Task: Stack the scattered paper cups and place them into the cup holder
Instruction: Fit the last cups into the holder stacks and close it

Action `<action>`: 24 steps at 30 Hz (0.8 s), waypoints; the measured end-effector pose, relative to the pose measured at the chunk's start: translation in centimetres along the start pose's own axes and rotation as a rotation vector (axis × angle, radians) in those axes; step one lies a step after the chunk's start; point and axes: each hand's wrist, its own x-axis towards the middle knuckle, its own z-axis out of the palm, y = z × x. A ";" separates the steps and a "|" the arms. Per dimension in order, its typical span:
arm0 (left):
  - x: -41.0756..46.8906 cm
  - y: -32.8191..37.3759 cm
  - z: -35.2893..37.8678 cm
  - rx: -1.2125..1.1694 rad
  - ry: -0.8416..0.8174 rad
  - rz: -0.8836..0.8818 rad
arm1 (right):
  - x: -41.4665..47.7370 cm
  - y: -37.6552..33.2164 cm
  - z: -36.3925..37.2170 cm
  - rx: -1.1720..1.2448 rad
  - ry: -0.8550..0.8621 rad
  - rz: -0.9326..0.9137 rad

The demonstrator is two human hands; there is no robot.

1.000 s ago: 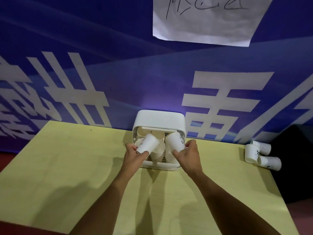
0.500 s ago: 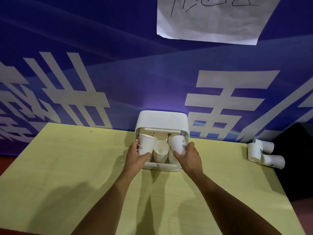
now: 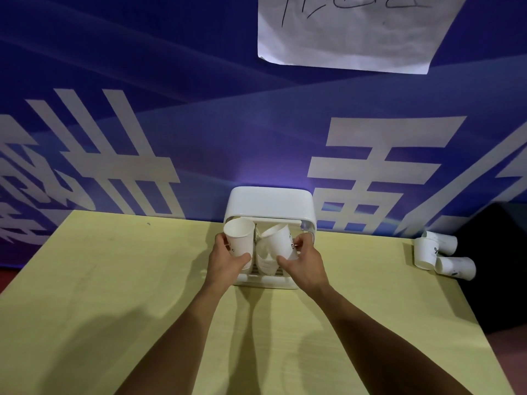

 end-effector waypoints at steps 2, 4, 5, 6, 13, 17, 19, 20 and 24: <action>0.3 -0.2 -0.1 -0.011 0.016 0.014 | 0.3 -0.6 0.5 0.065 0.001 -0.016; 0.6 -0.3 -0.2 -0.021 0.018 0.026 | 0.7 -1.1 1.2 0.115 -0.004 -0.035; 0.7 -0.3 -0.3 -0.019 0.020 0.029 | 1.0 -1.2 1.5 0.128 -0.007 -0.045; 0.8 -0.4 -0.3 -0.020 0.023 0.031 | 1.2 -1.3 1.9 0.133 -0.011 -0.053; 2.2 -1.5 0.1 0.023 0.027 0.042 | 1.8 -1.6 3.4 0.093 -0.001 -0.103; 3.0 -2.4 0.5 0.059 0.031 0.040 | 1.9 -1.3 3.6 0.093 0.003 -0.101; 3.4 -2.9 0.8 0.067 0.024 0.039 | 1.9 -1.2 3.7 0.089 0.006 -0.102; 3.5 -3.1 0.9 0.071 0.019 0.035 | 1.9 -1.2 3.8 0.087 0.007 -0.099; 3.8 -3.7 1.2 0.084 0.014 0.024 | 2.0 -1.2 4.1 0.074 0.015 -0.087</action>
